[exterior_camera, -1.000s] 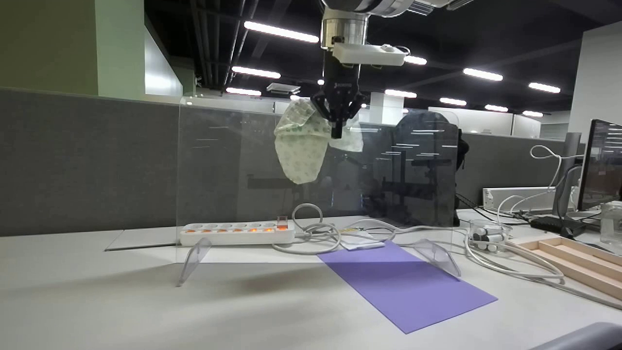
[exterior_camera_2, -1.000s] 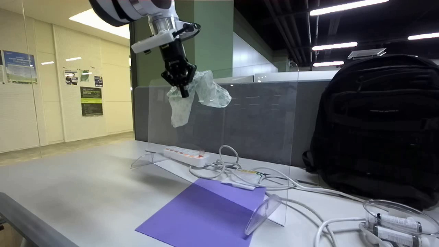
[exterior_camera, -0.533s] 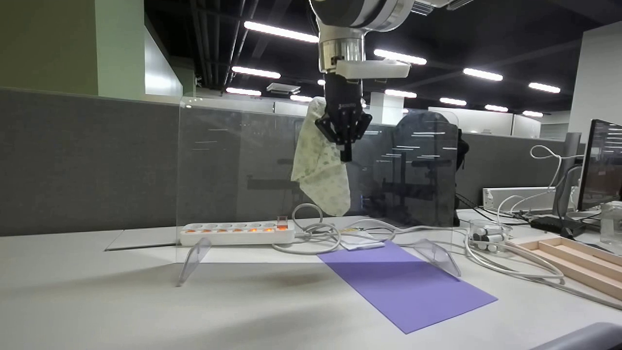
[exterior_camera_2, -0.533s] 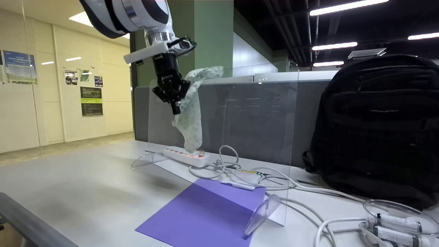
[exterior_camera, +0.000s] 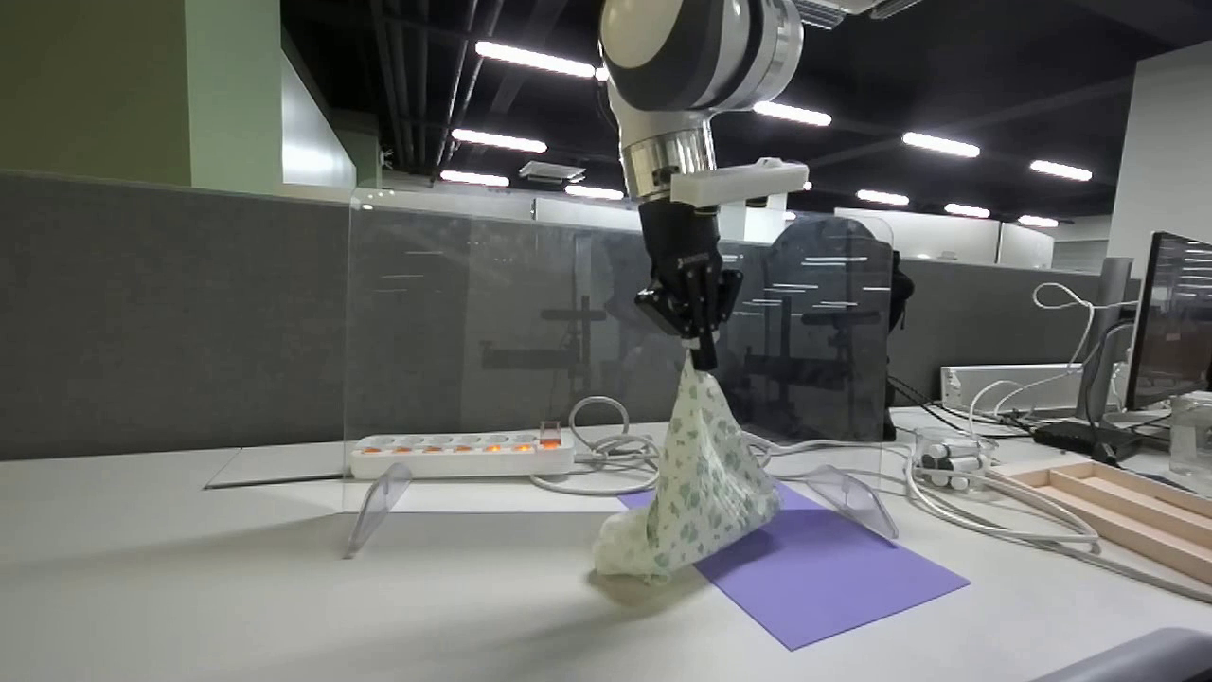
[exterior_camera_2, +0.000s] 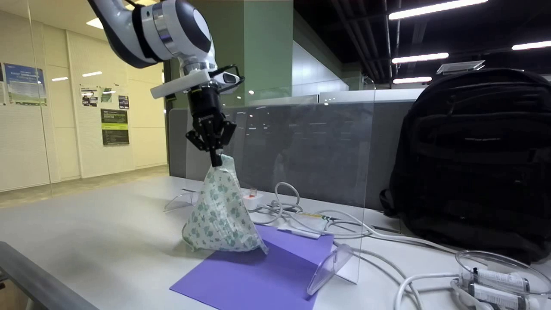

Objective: Take the cloth off the countertop shield and put it on the table

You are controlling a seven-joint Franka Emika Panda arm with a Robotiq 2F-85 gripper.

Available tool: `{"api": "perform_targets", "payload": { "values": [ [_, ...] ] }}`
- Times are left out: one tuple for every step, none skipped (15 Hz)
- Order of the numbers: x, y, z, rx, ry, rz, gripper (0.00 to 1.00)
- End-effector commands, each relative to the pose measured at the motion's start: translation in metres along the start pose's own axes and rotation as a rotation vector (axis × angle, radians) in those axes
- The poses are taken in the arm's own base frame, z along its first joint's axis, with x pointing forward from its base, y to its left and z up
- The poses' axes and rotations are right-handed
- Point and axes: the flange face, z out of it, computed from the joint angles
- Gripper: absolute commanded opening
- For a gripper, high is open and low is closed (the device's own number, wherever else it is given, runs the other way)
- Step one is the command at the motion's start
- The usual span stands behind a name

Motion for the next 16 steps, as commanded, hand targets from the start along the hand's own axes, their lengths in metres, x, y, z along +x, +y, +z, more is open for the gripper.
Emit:
{"api": "perform_targets", "payload": {
  "values": [
    [-0.006,-0.008,0.005,-0.029,-0.031,-0.014,0.28],
    [-0.007,-0.010,0.006,-0.033,-0.036,-0.023,0.34],
    [-0.007,-0.012,0.007,-0.039,-0.042,-0.025,0.42],
    [-0.008,-0.013,0.007,-0.044,-0.045,-0.030,0.48],
    [-0.009,-0.015,0.008,-0.050,-0.048,-0.027,0.54],
    [-0.009,-0.016,0.008,-0.052,-0.053,-0.019,0.62],
    [-0.009,-0.017,0.008,-0.057,-0.055,-0.004,0.68],
    [-0.009,-0.017,0.008,-0.059,-0.056,0.009,0.76],
    [-0.009,-0.018,0.008,-0.061,-0.058,0.020,0.82],
    [-0.010,-0.018,0.009,-0.062,-0.062,0.030,0.88],
    [-0.010,-0.018,0.009,-0.064,-0.066,0.035,0.96],
    [-0.010,-0.018,0.009,-0.065,-0.070,0.042,0.99],
    [-0.011,-0.018,0.009,-0.063,-0.074,0.047,1.00],
    [-0.011,-0.017,0.009,-0.065,-0.075,0.057,1.00],
    [-0.011,-0.016,0.010,-0.065,-0.082,0.064,1.00],
    [-0.011,-0.016,0.010,-0.063,-0.090,0.069,1.00]
  ]
}}
